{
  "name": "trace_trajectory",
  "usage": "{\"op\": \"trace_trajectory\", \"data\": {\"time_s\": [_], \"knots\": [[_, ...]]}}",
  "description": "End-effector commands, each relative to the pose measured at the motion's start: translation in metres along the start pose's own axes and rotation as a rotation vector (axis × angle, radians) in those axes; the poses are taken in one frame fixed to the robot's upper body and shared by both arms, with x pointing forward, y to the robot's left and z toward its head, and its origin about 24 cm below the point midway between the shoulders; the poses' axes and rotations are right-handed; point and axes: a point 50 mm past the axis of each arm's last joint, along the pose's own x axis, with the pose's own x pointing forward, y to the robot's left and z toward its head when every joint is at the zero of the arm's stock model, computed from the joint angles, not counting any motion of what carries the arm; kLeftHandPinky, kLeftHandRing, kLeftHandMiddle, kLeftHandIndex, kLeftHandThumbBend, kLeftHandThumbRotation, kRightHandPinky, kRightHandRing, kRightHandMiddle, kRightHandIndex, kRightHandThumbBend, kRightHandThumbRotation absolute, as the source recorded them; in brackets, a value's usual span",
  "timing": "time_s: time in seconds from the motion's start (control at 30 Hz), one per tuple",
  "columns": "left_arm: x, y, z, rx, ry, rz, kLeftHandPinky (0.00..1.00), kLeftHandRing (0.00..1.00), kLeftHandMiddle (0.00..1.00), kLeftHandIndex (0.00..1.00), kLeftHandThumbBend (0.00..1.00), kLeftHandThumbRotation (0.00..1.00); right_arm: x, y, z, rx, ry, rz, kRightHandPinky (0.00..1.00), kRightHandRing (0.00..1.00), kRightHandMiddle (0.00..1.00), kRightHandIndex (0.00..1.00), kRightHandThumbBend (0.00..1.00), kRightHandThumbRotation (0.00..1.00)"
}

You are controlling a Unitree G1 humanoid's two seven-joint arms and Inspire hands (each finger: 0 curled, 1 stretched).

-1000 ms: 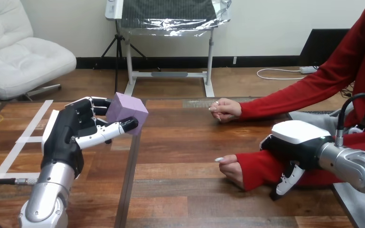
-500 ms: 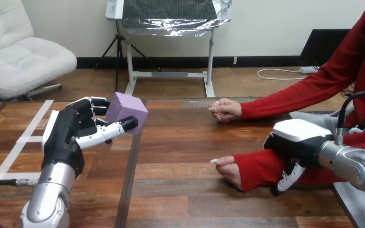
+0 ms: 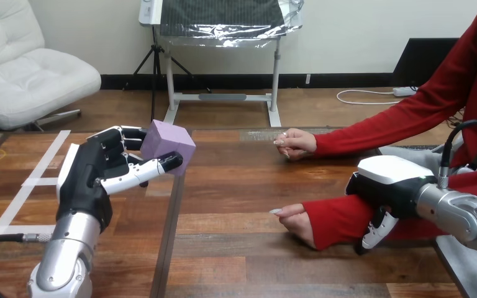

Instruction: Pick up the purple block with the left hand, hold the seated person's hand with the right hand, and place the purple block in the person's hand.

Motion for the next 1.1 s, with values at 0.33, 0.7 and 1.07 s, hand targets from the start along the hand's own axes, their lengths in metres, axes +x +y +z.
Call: {"op": "trace_trajectory", "data": {"time_s": [0.33, 0.7, 1.07], "knots": [[0.008, -0.001, 0.023, 0.000, -0.108, -0.002, 0.24, 0.30, 0.36, 0.38, 0.46, 0.00, -0.001, -0.024, -0.003, 0.028, -0.001, -0.091, 0.21, 0.26, 0.33, 0.33, 0.80, 0.15], [0.009, -0.001, 0.023, 0.010, -0.112, -0.004, 0.24, 0.30, 0.36, 0.38, 0.45, 0.00, -0.005, -0.034, -0.004, 0.033, -0.021, -0.151, 0.21, 0.26, 0.32, 0.30, 0.79, 0.20], [0.009, -0.001, 0.021, -0.007, -0.103, -0.003, 0.24, 0.30, 0.36, 0.38, 0.45, 0.00, -0.009, -0.044, -0.003, 0.054, -0.059, -0.219, 0.16, 0.21, 0.27, 0.27, 0.78, 0.23]]}}
